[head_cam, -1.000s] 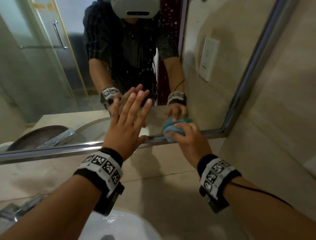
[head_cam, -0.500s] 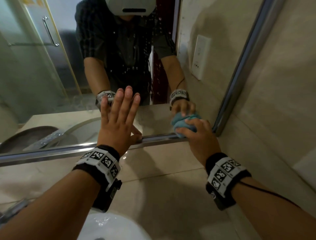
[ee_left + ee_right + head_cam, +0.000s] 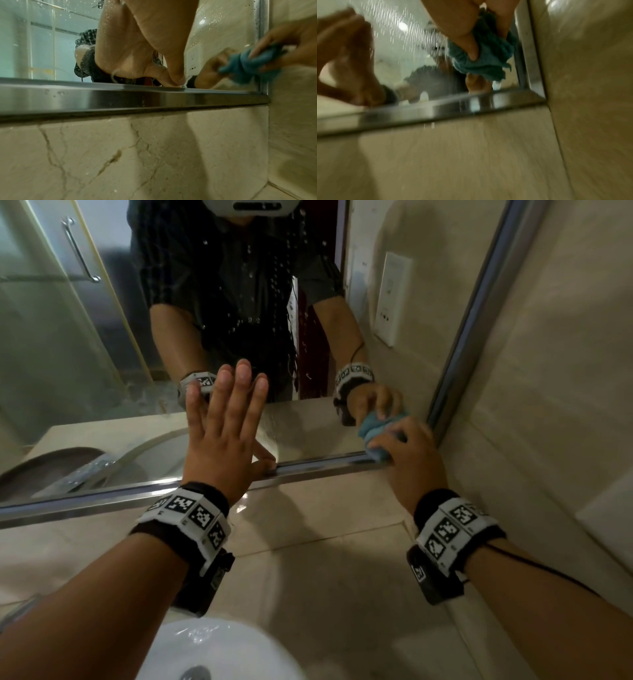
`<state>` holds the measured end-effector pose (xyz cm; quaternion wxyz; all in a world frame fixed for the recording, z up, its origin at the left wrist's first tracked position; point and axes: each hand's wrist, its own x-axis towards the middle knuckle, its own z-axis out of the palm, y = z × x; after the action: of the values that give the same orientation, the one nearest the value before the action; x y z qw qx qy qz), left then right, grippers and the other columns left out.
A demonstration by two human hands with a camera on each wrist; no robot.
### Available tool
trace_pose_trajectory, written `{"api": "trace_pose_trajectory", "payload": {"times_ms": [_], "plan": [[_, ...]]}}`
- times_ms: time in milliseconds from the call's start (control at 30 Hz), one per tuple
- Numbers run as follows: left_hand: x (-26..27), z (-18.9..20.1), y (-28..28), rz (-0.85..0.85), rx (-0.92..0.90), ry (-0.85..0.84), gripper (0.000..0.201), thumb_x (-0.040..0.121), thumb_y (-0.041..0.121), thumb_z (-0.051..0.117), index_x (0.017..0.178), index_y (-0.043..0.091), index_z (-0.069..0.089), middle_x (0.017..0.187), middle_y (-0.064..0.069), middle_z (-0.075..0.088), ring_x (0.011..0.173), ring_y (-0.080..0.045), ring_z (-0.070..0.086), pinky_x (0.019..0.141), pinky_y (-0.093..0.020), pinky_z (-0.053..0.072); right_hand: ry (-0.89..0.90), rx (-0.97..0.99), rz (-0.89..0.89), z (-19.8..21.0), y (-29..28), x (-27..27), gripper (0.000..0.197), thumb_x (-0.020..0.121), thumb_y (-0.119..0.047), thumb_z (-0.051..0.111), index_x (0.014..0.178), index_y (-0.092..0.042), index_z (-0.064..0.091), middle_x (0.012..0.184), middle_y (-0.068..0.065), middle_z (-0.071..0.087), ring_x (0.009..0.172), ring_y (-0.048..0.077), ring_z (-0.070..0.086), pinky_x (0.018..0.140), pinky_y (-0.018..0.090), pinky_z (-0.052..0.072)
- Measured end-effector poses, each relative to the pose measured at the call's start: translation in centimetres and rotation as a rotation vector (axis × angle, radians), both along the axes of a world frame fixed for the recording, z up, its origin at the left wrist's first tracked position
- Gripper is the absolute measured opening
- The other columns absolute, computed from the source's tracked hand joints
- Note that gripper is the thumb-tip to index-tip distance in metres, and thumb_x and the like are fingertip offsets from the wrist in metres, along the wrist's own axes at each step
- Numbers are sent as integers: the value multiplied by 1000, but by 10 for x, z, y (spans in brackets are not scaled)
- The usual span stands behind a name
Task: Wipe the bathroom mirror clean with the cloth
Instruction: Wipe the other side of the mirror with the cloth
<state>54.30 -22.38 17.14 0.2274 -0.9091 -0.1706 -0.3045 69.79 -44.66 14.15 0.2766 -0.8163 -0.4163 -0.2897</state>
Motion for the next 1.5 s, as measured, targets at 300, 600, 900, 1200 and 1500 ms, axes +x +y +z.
{"api": "trace_pose_trajectory", "payload": {"times_ms": [300,600,900,1200,1500], "plan": [[1,-1,2,-15,8,3,133,58,69,71,150,11,-6,151,-7,-30,140,-27,-24,112,-49,-16,76,293,-219,18,3,11,14,84,-11,58,95,-4,54,106,2,45,88,-5,48,80,17,42],[0,0,-1,-12,-11,5,135,56,68,71,150,11,-6,152,-7,-30,141,-27,-23,113,-50,-13,144,230,-95,28,-4,6,26,81,-1,56,98,-18,66,114,12,50,110,28,48,91,32,43],[0,-3,5,-27,21,-2,130,59,70,68,150,11,-4,153,-7,-27,142,-27,-20,113,-50,-13,259,51,-140,-23,-11,6,34,86,-18,61,120,-16,58,131,14,38,119,28,41,94,25,35],[1,-4,4,-17,19,-2,132,57,71,69,151,11,-3,154,-8,-25,142,-27,-18,113,-50,-14,79,467,-142,41,3,23,29,87,-27,56,114,-18,62,126,11,50,113,6,43,95,8,34],[1,-2,0,-21,-4,-7,132,57,67,72,151,12,-3,154,-7,-26,142,-26,-18,113,-50,-14,374,196,-92,-10,-3,7,24,85,-19,53,106,-17,63,116,6,48,103,11,41,86,10,31]]}}
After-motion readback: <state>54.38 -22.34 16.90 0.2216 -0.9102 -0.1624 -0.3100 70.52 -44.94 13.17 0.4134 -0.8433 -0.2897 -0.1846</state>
